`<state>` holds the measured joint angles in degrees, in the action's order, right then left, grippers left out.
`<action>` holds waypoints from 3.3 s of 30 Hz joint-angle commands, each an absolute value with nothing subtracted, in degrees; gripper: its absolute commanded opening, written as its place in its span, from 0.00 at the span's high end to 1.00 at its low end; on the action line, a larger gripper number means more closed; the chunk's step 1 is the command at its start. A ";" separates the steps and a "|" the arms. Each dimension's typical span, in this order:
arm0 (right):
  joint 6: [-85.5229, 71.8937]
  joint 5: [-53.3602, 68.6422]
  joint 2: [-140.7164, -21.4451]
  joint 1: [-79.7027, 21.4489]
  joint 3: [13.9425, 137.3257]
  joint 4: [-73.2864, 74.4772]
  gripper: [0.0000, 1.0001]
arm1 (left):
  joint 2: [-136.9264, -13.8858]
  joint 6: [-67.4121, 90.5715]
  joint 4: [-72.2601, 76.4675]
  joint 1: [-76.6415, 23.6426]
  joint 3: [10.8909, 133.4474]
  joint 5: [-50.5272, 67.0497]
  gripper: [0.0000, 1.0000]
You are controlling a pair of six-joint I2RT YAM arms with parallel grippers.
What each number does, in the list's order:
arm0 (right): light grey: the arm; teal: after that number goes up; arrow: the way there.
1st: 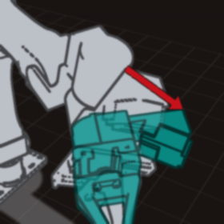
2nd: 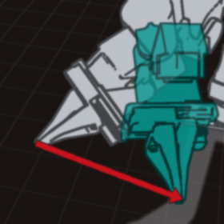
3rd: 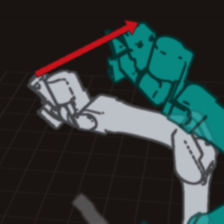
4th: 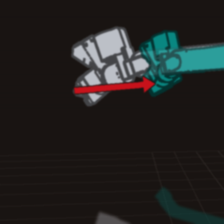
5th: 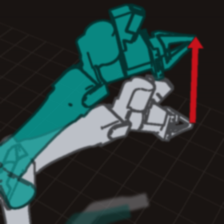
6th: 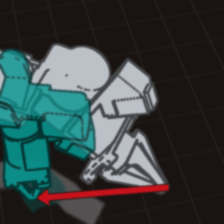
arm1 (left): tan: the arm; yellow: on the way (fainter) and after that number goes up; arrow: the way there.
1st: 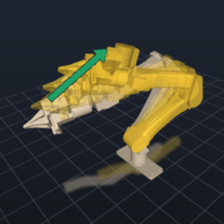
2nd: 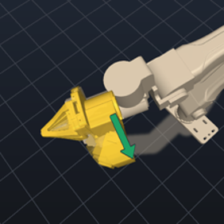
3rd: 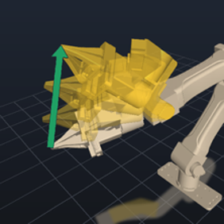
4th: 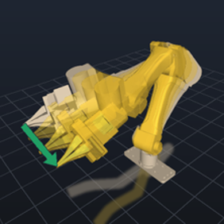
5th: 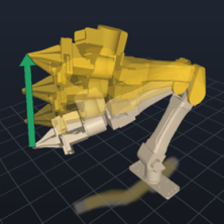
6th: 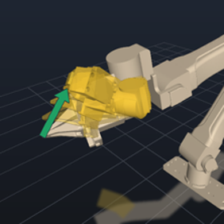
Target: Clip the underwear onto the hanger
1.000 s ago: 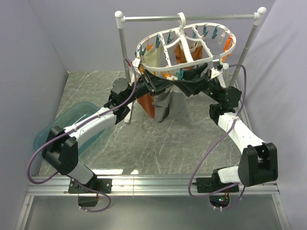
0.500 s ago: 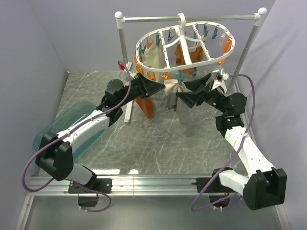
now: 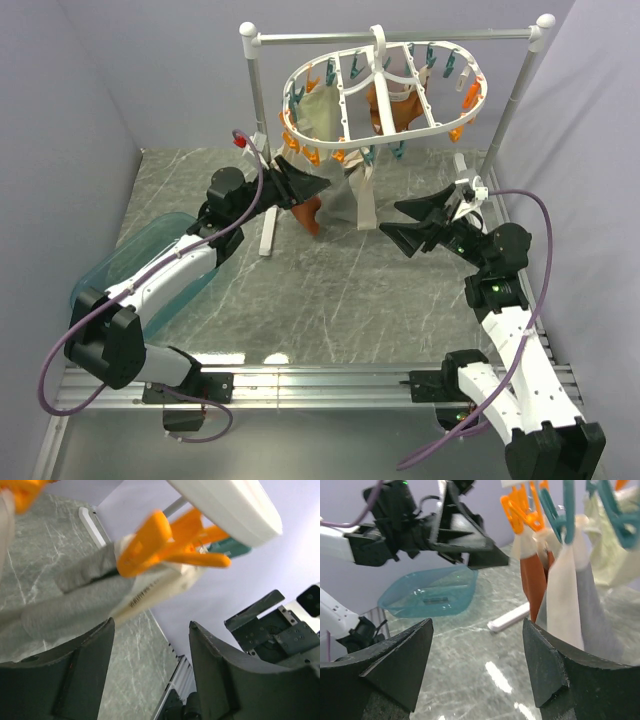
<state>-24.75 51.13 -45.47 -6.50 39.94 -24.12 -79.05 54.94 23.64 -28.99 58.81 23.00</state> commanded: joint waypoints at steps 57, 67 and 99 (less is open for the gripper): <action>-24.96 47.46 -63.28 2.29 50.01 -46.22 0.45 | -76.82 26.28 27.59 -47.37 69.35 9.32 0.43; -25.31 40.96 -67.32 -3.08 52.29 -51.06 0.48 | -76.99 27.07 27.25 -47.46 69.96 10.90 0.39; -12.83 43.77 -69.87 -5.80 52.21 -52.82 0.50 | -82.26 28.21 20.48 -47.37 78.92 7.30 0.33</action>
